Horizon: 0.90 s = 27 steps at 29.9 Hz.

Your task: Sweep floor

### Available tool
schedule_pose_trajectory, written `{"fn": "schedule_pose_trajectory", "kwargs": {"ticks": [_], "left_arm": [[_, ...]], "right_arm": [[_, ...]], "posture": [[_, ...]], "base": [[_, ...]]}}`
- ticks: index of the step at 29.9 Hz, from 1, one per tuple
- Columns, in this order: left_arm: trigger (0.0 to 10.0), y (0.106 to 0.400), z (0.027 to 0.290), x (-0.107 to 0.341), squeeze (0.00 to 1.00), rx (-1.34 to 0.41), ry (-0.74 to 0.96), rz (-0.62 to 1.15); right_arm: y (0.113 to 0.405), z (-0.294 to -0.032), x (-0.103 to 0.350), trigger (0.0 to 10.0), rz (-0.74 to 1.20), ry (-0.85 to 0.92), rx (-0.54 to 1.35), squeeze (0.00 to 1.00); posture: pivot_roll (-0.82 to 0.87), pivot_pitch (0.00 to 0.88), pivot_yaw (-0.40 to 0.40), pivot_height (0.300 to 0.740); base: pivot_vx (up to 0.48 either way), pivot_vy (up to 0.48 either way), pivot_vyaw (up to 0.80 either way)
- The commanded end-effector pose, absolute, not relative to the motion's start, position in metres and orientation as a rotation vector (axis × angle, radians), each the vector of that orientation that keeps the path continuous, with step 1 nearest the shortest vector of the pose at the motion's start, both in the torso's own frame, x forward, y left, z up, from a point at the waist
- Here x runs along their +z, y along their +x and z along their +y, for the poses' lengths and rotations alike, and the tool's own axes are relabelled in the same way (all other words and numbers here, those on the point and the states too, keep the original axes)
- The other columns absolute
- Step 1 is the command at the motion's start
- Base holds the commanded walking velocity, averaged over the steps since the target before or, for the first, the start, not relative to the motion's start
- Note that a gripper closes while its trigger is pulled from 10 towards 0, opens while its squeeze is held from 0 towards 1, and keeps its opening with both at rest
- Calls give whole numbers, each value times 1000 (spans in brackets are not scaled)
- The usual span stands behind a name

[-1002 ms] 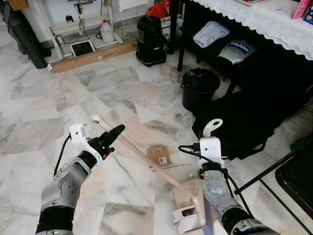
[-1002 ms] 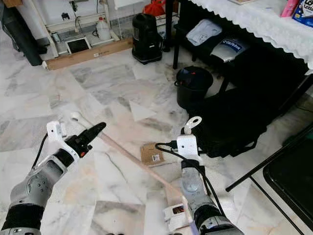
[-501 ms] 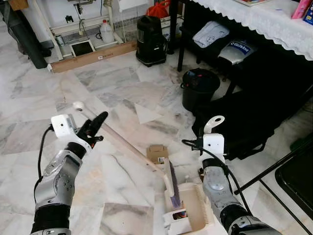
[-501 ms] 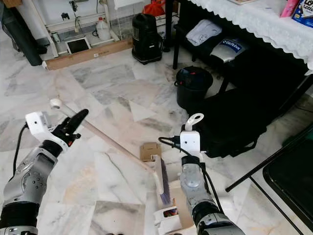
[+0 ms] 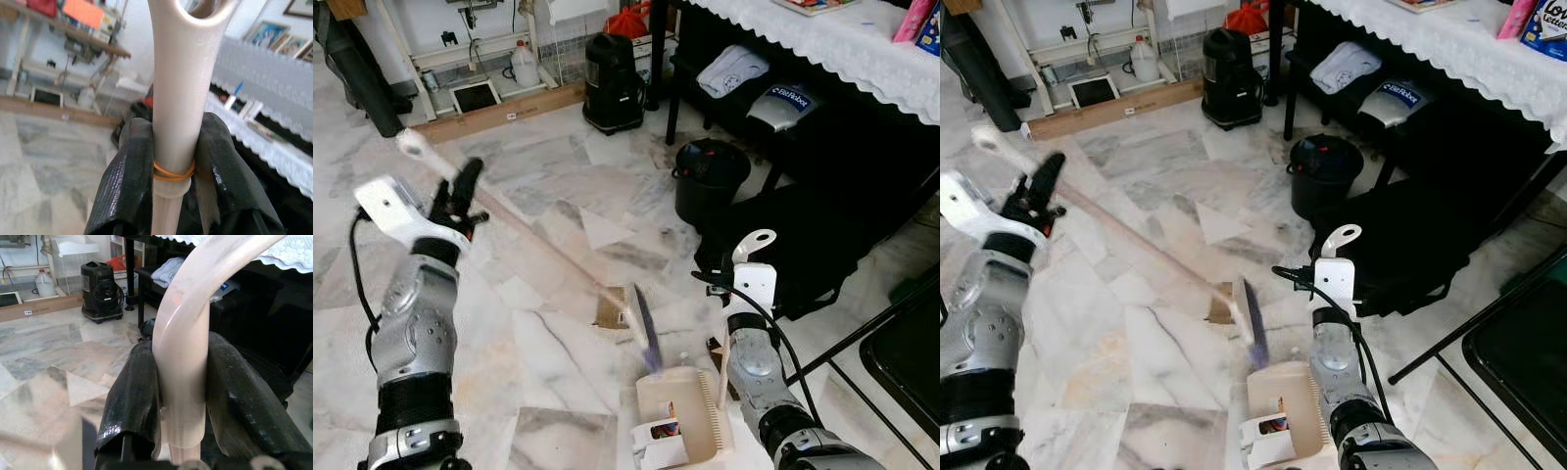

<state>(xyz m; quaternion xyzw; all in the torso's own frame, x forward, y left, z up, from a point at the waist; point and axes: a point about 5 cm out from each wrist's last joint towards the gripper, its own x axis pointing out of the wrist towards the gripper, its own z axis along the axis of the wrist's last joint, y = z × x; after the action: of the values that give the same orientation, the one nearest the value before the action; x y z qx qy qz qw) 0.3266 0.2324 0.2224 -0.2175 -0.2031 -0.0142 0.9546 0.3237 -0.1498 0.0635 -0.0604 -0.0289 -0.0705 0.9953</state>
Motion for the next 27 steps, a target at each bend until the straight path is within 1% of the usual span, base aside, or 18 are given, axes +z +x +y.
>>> {"fn": "schedule_pose_trajectory", "kwargs": {"ticks": [1,5,14,20,27], "left_arm": [[10000,321,241,244,0,-12,-453,-521],[10000,321,239,245,0,-17,-451,-524],[10000,323,233,246,0,-10,-465,-533],[10000,323,231,247,0,-13,-470,-539],[10000,322,231,245,0,31,-336,-549]], "right_arm": [[319,-151,54,10000,-4,-80,-164,0],[323,-156,63,10000,-50,-76,-182,0],[334,-175,95,10000,-206,-72,-236,0],[337,-178,110,10000,-281,-59,-244,0],[333,-173,118,10000,-338,-20,-230,0]], "posture": [[82,89,14,740],[82,89,14,740],[40,78,6,740],[31,77,1,740],[29,76,-2,740]], "base": [[0,0,0],[0,0,0],[0,0,0],[0,0,0],[0,0,0]]}}
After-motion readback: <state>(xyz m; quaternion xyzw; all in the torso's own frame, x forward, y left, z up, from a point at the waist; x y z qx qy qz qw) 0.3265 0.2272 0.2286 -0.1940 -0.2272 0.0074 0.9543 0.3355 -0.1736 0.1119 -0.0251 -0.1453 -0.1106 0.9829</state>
